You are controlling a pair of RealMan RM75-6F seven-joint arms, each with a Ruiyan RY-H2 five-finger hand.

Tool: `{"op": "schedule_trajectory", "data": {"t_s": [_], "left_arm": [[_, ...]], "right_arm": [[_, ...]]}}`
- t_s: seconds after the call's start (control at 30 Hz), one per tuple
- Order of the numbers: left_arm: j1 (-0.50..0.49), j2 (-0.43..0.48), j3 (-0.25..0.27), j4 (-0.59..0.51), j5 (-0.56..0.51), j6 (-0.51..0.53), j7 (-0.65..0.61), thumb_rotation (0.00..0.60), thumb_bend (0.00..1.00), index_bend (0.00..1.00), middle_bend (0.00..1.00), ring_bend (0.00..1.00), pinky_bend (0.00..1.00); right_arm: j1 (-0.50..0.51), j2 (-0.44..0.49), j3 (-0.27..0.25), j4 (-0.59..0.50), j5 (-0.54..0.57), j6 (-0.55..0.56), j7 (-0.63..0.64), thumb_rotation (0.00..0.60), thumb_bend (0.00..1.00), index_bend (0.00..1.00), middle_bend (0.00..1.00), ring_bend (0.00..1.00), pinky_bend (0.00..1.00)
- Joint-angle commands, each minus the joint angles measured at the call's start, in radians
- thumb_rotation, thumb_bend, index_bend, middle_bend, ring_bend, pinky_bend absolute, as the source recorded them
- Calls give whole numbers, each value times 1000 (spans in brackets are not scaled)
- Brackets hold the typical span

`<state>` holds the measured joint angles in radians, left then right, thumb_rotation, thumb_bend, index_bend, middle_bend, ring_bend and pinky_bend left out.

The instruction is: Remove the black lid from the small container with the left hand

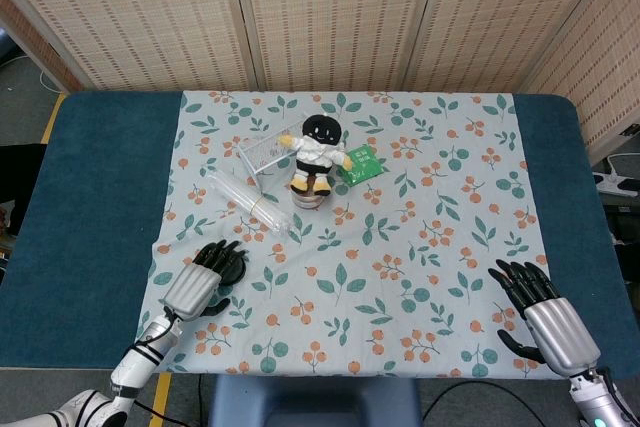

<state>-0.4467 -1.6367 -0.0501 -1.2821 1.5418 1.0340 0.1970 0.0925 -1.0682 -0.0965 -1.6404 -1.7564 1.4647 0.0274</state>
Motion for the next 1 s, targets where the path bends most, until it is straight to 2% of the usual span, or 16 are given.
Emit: {"op": "schedule_trajectory", "data": {"t_s": [0.03, 0.23, 0.37, 0.53, 0.67, 0.73, 0.87, 1.0], "left_arm": [[-1, -6, -5, 2, 29, 81, -45, 600, 296, 0, 0, 0, 84], [-6, -32, -16, 56, 65, 170, -148, 600, 295, 0, 0, 0, 98], [-15, -25, -24, 57, 43, 162, -171, 600, 301, 0, 5, 0, 99], [-29, -6, -24, 46, 6, 115, -186, 600, 301, 19, 59, 12, 112], [-41, 9, -14, 37, -9, 84, -174, 600, 319, 133, 180, 122, 190], [-43, 11, -12, 34, -13, 79, -164, 600, 319, 174, 201, 151, 201], [-51, 9, -8, 36, -19, 72, -152, 600, 318, 207, 222, 177, 202], [-59, 6, -5, 44, -18, 70, -171, 600, 318, 247, 291, 286, 224]], "right_arm": [[0, 0, 0, 0, 0, -1, 0, 600, 185, 0, 0, 0, 0], [2, -1, -1, -1, 0, -6, -4, 600, 185, 0, 0, 0, 0], [0, 1, -2, -2, -3, 0, -2, 600, 184, 0, 0, 0, 0], [-3, 2, -2, -2, -6, 7, 0, 600, 185, 0, 0, 0, 0], [-4, 2, -2, -2, -4, 7, -4, 600, 185, 0, 0, 0, 0], [-3, 2, -2, -3, -3, 5, -5, 600, 185, 0, 0, 0, 0], [-2, 3, -1, -4, -2, 4, -4, 600, 185, 0, 0, 0, 0], [-1, 2, -1, -2, -1, 1, -4, 600, 185, 0, 0, 0, 0]]}}
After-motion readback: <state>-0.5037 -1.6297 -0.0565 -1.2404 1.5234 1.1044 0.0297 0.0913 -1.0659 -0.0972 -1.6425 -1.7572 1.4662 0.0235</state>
